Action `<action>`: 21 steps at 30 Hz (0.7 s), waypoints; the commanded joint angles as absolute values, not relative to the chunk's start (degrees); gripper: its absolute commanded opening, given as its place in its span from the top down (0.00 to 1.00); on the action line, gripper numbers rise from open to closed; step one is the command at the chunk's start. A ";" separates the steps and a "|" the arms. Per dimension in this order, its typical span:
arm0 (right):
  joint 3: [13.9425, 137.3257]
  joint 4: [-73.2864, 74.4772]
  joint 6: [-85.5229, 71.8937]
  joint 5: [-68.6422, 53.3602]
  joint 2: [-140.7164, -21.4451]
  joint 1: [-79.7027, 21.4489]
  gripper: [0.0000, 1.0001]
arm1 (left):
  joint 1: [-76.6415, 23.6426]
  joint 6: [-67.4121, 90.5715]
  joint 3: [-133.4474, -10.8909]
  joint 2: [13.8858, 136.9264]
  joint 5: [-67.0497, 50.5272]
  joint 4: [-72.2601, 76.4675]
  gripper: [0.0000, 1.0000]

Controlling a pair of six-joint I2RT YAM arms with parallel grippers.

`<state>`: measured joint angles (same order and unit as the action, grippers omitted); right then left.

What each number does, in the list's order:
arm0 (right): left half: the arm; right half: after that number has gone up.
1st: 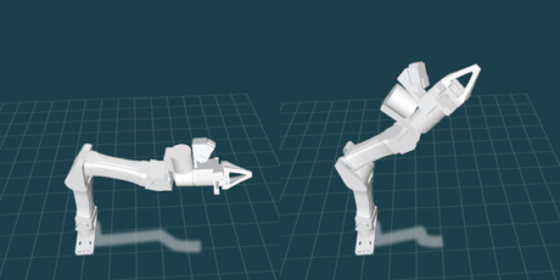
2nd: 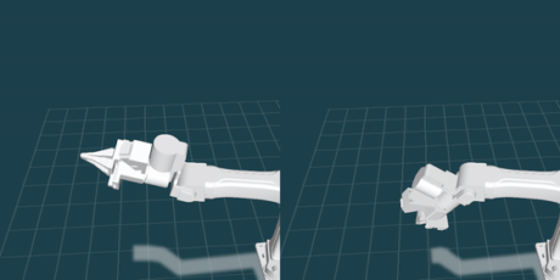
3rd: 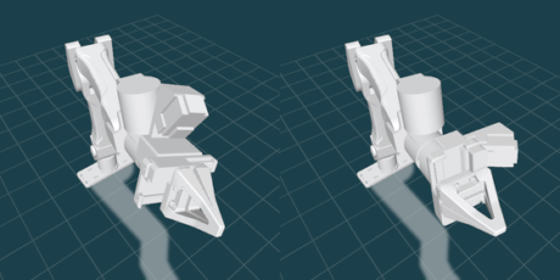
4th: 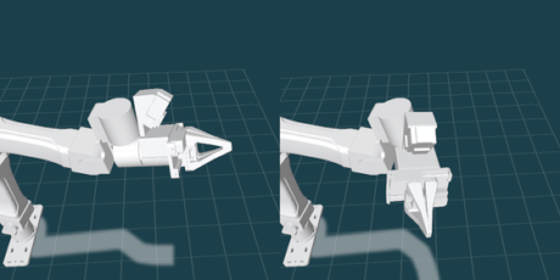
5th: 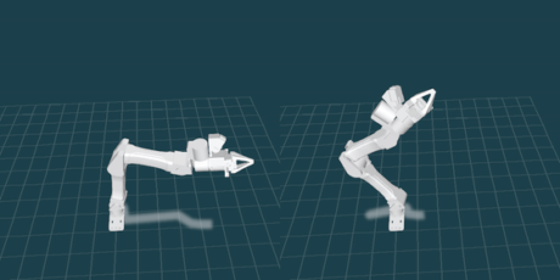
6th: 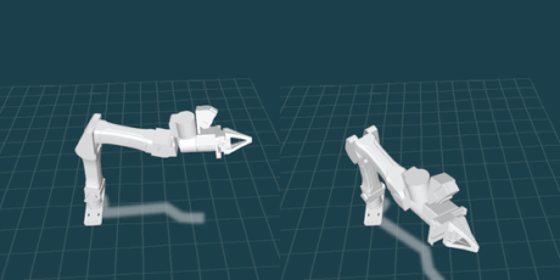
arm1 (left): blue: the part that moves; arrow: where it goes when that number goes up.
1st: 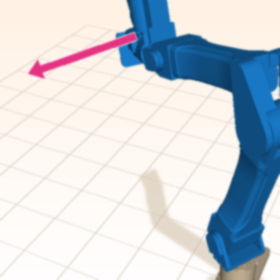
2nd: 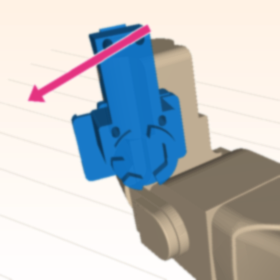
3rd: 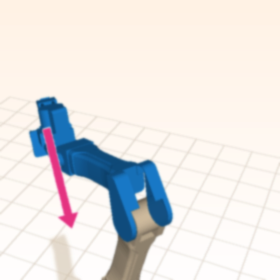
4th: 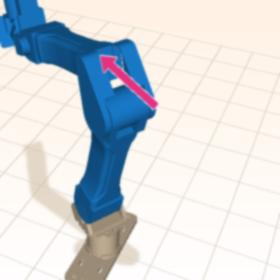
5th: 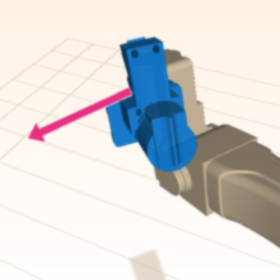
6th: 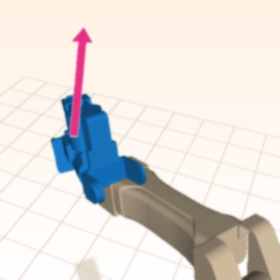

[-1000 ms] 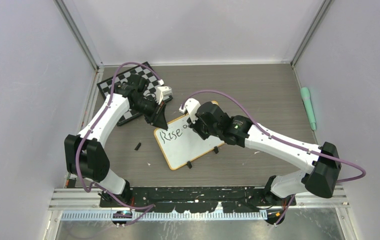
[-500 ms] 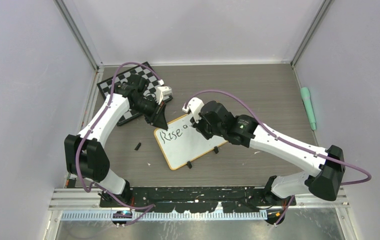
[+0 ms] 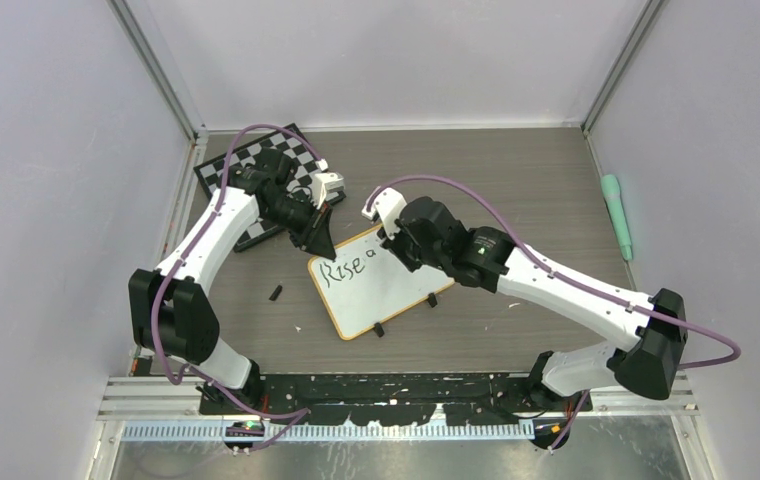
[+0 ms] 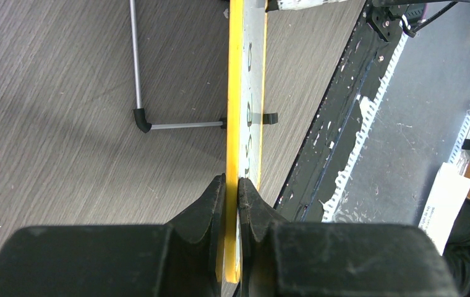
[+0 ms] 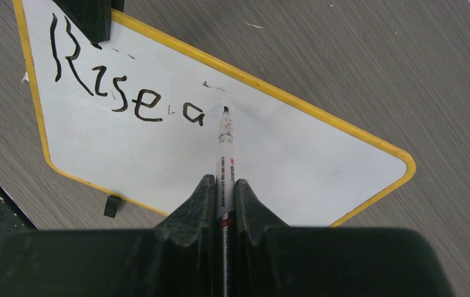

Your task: Write a sentence on the whiteboard

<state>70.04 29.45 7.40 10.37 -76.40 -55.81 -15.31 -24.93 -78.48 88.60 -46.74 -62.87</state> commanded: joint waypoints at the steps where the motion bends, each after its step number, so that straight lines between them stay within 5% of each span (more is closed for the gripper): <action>1: 71.95 24.90 8.09 11.76 -77.00 -55.76 1.00 | -15.56 -26.82 -79.23 87.61 -46.93 -62.45 1.00; 21: 67.22 26.49 6.70 10.53 -77.14 -55.79 1.00 | -15.56 -27.09 -79.22 87.72 -46.64 -62.49 0.99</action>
<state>68.45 27.24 7.55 10.68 -78.61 -55.86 -15.31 -25.74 -78.48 88.60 -46.50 -62.81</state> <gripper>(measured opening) 0.162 0.110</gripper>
